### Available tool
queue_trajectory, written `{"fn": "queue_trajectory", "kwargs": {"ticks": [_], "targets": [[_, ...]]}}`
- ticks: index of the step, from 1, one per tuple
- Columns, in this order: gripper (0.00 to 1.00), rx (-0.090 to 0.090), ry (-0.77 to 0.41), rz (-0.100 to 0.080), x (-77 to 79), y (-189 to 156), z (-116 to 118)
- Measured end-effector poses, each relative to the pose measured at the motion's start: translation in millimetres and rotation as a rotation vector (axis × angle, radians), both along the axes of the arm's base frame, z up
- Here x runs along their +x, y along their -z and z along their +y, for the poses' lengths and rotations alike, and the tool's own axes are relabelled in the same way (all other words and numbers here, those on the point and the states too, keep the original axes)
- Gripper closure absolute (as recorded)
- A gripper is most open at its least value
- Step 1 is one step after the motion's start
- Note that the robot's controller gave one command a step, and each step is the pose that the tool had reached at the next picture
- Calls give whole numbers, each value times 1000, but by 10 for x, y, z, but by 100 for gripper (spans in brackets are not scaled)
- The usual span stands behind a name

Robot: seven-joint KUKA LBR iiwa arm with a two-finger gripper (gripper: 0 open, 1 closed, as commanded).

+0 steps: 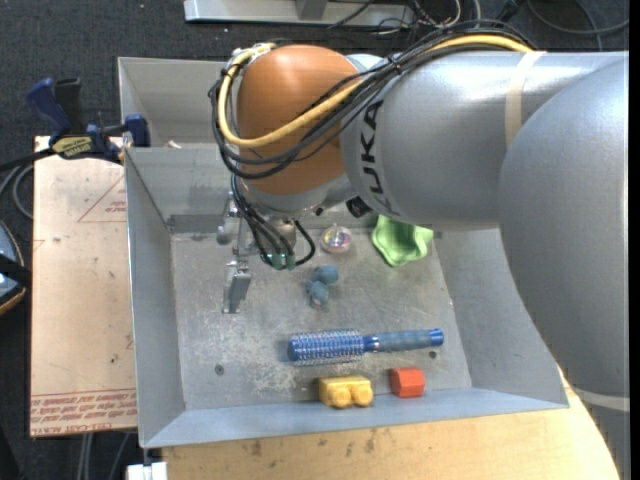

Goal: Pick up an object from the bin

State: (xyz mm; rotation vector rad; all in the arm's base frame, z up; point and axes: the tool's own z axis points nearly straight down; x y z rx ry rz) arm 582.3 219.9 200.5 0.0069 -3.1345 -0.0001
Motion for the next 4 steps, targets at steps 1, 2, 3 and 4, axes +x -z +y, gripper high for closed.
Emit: {"fn": "queue_trajectory", "kwargs": {"ticks": [1, 2, 3, 4], "targets": [[0, 8, 30, -14, -565, 1273, -1265], [0, -2, 88, -12, -496, 990, -1975], [0, 0, 196, -8, -475, 1007, -2078], [0, 6, 335, -11, -435, 1254, -2187]]}}
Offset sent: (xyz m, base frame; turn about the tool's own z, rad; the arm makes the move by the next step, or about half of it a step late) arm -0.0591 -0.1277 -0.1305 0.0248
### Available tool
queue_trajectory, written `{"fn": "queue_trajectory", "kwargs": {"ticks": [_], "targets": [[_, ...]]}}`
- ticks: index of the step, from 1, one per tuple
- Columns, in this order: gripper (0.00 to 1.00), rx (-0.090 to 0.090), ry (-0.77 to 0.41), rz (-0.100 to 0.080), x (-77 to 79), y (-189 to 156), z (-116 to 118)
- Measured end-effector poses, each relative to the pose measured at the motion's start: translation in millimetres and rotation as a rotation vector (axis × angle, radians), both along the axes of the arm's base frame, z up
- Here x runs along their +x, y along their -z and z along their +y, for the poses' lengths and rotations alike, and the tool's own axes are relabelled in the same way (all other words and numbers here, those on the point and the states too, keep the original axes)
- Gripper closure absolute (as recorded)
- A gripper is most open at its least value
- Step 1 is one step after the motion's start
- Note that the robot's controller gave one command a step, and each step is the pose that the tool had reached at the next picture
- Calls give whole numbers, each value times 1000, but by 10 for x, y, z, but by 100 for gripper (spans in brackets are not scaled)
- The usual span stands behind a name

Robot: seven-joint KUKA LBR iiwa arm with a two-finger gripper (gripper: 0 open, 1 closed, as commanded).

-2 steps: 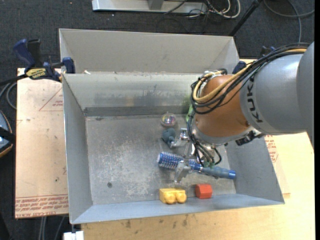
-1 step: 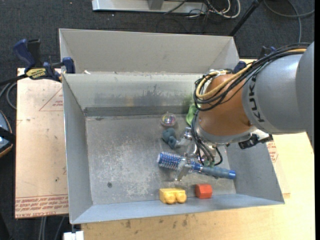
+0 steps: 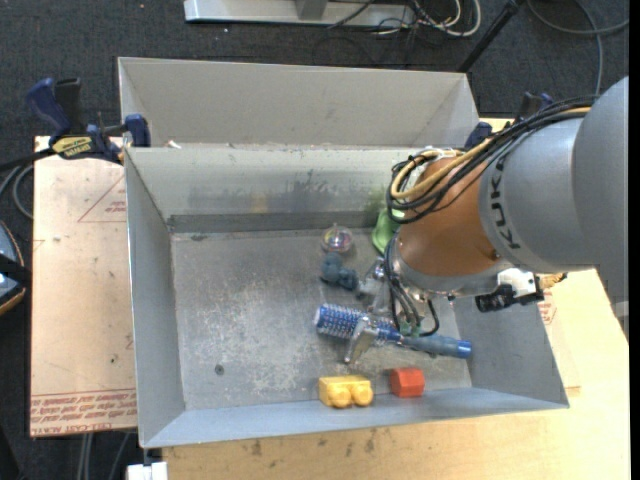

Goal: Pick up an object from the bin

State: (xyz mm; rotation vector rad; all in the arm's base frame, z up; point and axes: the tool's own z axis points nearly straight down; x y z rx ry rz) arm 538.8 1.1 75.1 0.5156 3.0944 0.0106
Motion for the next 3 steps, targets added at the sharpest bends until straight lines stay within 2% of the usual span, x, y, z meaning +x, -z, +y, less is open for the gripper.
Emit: {"fn": "queue_trajectory", "kwargs": {"ticks": [1, 2, 3], "targets": [[0, -3, -2, 3, 16, -24, 19], [100, -3, 1, -7, 46, -54, 12], [100, -4, -1, 1, 58, -439, 18]]}}
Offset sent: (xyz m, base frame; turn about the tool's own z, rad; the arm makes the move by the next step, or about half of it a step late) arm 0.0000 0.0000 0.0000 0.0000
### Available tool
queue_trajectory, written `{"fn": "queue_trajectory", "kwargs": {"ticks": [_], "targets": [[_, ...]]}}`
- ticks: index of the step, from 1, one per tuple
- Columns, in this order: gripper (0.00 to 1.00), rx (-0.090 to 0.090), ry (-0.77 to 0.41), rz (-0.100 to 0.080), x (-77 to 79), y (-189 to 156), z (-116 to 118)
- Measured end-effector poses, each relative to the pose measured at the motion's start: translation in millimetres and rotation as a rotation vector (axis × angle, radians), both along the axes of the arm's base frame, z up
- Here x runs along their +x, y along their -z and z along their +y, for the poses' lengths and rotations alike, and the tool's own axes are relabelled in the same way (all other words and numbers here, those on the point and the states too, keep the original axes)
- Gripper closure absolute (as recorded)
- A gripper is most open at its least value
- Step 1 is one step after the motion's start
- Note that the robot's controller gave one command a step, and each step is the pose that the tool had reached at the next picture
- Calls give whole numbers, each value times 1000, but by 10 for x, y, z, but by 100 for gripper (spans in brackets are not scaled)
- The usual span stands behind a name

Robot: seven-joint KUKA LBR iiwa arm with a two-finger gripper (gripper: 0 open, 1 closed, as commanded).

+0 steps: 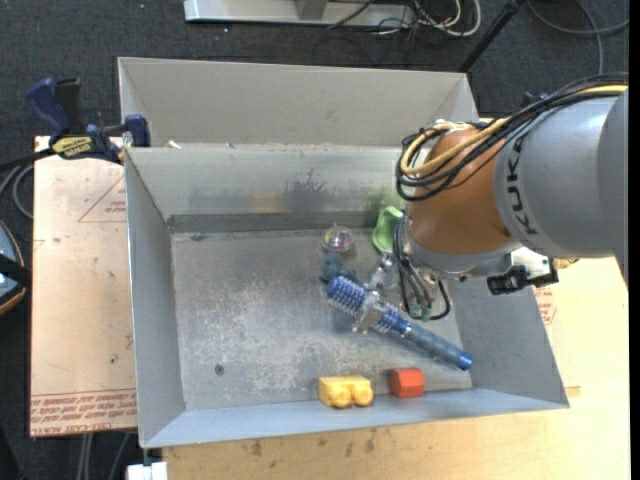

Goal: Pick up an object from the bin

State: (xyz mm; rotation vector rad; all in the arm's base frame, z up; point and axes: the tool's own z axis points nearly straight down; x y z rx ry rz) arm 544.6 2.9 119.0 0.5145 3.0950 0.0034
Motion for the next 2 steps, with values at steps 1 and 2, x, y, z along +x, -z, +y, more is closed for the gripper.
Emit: {"fn": "queue_trajectory", "kwargs": {"ticks": [1, 2], "targets": [[100, 0, -2, 0, 10, -392, 5], [100, 0, -3, 2, 15, -516, 12]]}}
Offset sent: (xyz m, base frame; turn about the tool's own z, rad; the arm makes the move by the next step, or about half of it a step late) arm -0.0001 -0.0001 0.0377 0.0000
